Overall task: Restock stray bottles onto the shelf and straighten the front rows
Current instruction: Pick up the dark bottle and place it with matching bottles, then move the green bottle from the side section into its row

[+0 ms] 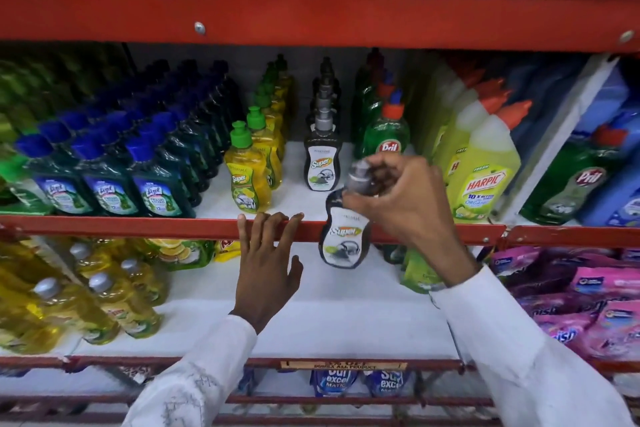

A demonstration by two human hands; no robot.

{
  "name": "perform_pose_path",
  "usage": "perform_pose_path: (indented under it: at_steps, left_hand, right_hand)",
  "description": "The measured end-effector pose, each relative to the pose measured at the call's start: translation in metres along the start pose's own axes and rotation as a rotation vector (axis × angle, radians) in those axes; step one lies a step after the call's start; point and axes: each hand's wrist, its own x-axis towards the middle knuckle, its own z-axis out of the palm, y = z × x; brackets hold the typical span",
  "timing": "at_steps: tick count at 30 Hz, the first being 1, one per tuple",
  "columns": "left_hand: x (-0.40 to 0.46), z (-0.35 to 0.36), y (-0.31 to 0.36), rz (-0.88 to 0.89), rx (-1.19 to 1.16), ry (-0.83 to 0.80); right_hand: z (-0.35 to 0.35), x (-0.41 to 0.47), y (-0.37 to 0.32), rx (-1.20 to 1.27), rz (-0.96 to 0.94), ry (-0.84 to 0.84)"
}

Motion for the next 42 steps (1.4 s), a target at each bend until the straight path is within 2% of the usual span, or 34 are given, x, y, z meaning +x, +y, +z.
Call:
perform_pose_path:
  at_steps: [5, 9, 17, 21, 23, 27, 32, 38, 42]
  left_hand:
    - [-0.001, -0.002, 0.0, 0.0, -0.005, -0.02]
    - [-0.002, -0.006, -0.002, 0.007, -0.008, -0.051]
    - [-0.002, -0.007, 0.001, 0.021, 0.024, -0.082]
    - [0.002, -0.011, 0.018, -0.045, 0.084, -0.11]
    - [0.006, -0.01, 0.035, -0.029, 0.07, -0.101]
    - [0.011, 0.004, 0.073, 0.111, -0.016, -0.073]
    - [0.019, 0.03, 0.11, 0.19, -0.069, -0.051]
    - [0.022, 0.041, 0.127, 0.142, 0.019, -0.03]
    - [0.021, 0.042, 0.124, 0.148, 0.041, -0.014]
  right_hand:
    - [0.022, 0.045, -0.016, -0.039, -0.024, 0.062]
    - [0.044, 0.067, -0.016, -0.082, -0.014, 0.026]
    - [0.069, 0.082, -0.005, -0.156, -0.005, -0.015]
    - [0.067, 0.076, 0.003, -0.217, -0.06, -0.012]
    - [0.057, 0.062, 0.009, -0.304, -0.118, 0.047]
    - [0.019, 0.013, 0.035, -0.514, -0.236, 0.264]
    - [-0.038, -0.024, 0.101, -0.601, -0.206, 0.523]
    - [-0.106, -0.017, 0.175, -0.404, 0.072, 0.835]
    - [-0.127, 0.005, 0.206, -0.372, 0.285, 0.839]
